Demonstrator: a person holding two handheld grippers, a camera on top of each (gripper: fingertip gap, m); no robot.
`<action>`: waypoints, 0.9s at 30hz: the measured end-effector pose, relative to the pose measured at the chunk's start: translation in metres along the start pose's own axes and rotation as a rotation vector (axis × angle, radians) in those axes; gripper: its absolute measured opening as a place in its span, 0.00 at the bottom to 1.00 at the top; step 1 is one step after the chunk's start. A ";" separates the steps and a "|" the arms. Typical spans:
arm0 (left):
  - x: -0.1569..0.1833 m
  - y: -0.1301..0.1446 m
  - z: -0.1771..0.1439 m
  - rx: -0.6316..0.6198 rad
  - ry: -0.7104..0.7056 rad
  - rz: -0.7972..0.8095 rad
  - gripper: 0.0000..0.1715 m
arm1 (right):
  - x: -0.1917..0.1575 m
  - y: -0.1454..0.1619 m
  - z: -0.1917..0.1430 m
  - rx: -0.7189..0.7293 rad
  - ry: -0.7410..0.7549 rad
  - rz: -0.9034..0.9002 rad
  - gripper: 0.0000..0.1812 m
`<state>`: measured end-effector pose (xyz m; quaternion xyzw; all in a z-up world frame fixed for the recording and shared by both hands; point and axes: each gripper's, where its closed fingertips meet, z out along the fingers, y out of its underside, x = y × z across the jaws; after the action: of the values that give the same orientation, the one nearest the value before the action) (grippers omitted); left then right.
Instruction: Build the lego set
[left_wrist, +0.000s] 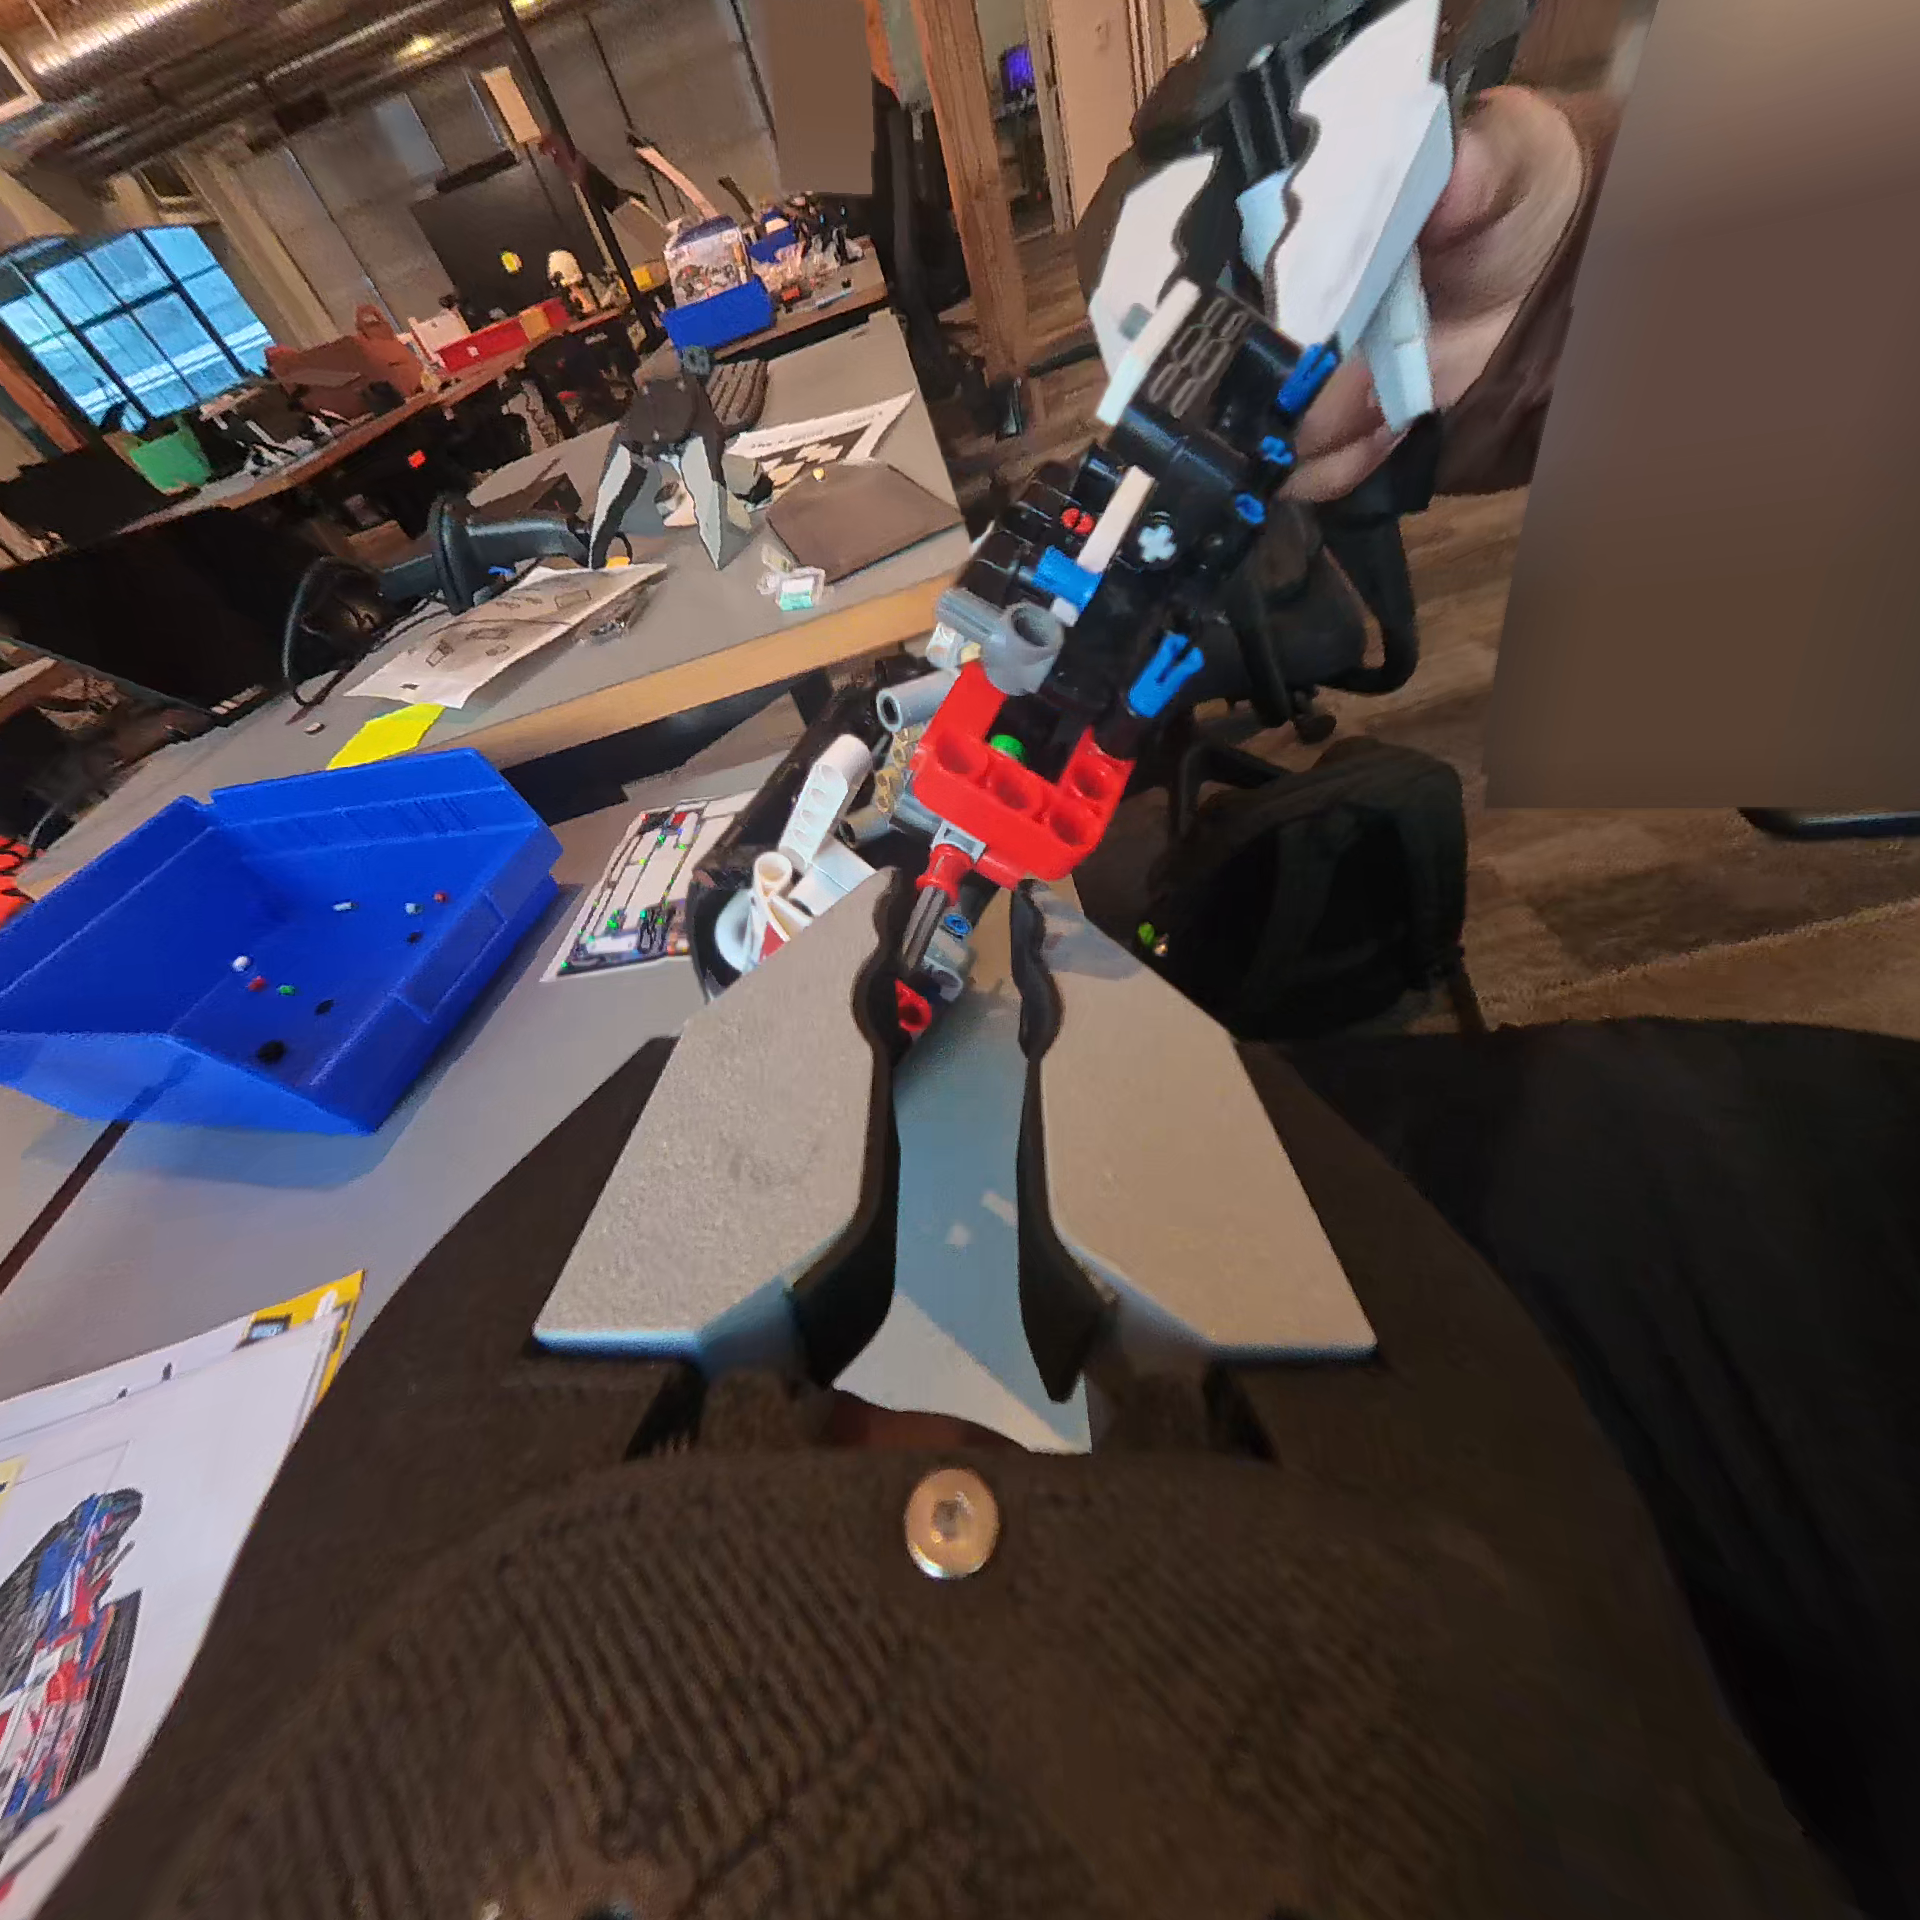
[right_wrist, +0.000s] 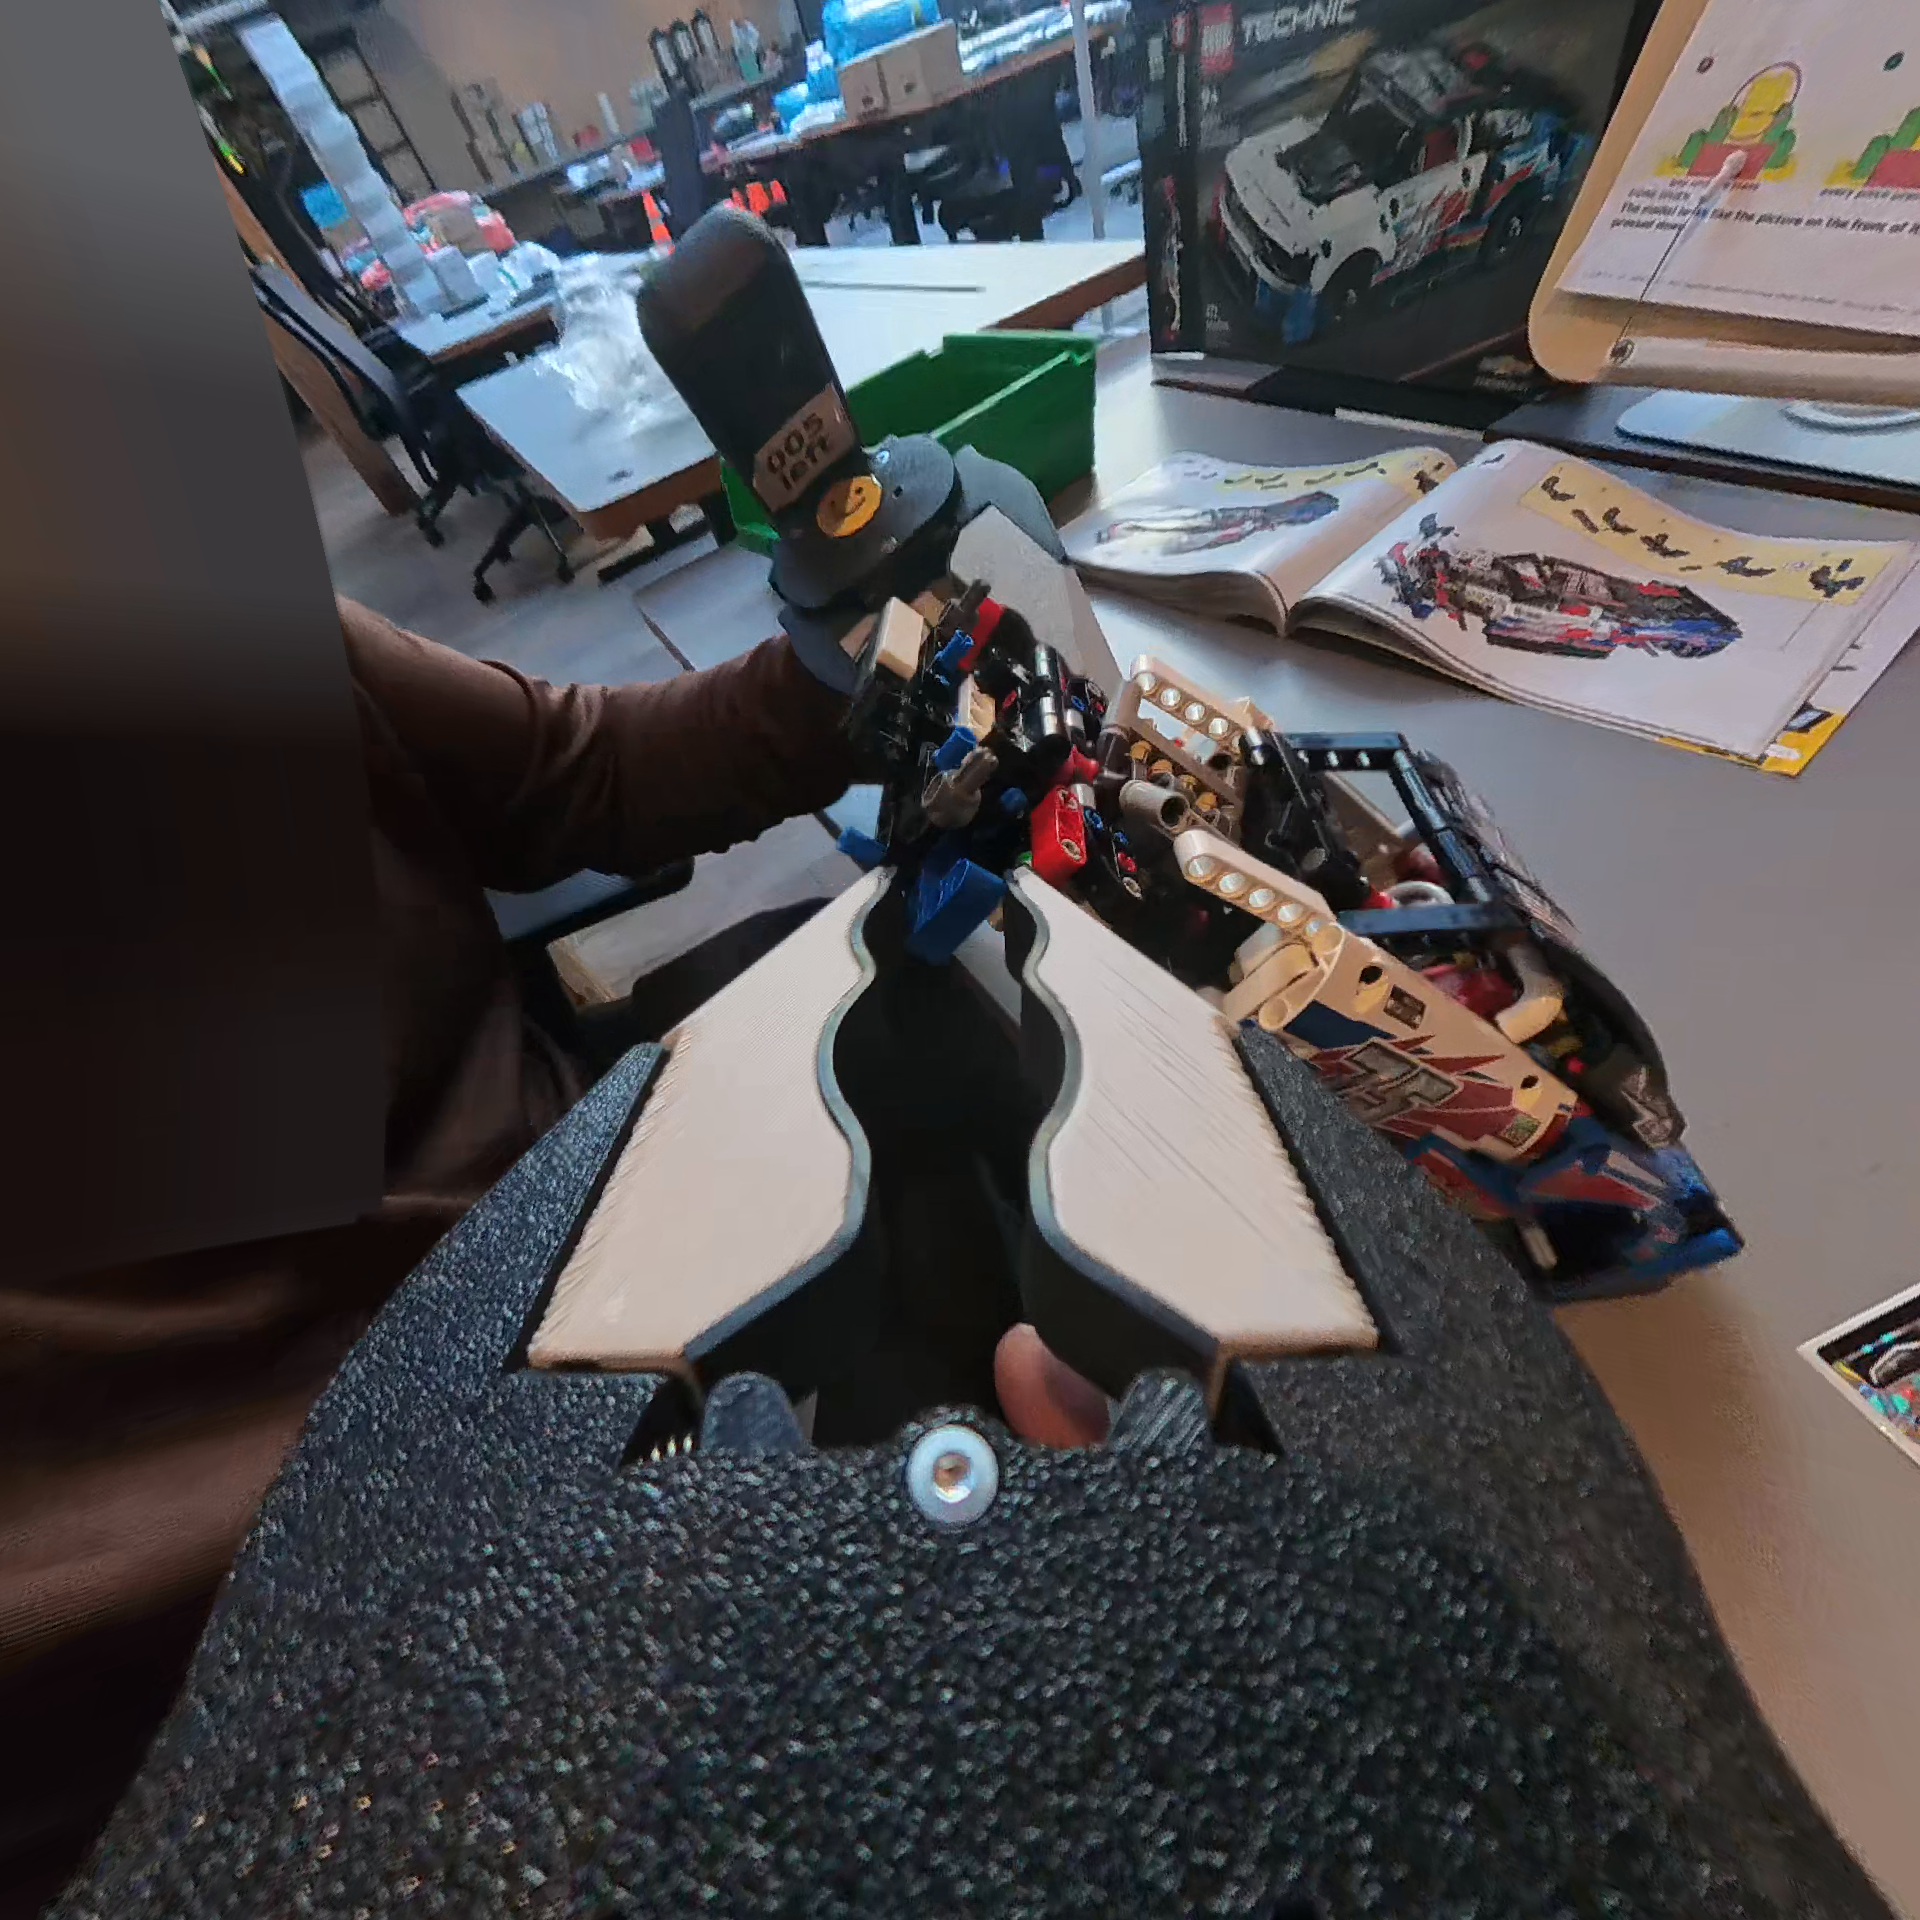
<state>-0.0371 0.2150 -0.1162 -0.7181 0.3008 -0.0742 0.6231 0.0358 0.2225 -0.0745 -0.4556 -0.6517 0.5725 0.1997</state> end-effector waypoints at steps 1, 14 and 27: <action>0.004 0.004 -0.001 -0.012 -0.004 0.004 0.09 | -0.002 0.006 0.002 -0.017 0.012 -0.014 0.11; 0.018 0.023 -0.006 0.000 0.031 -0.143 0.09 | -0.003 0.022 0.010 -0.003 0.168 -0.117 0.17; 0.026 0.019 0.009 -0.001 0.073 -0.149 0.08 | 0.007 0.023 -0.009 -0.212 0.713 -0.657 0.28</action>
<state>-0.0183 0.2088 -0.1428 -0.7358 0.2692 -0.1464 0.6039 0.0478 0.2315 -0.0956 -0.4114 -0.7065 0.2185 0.5328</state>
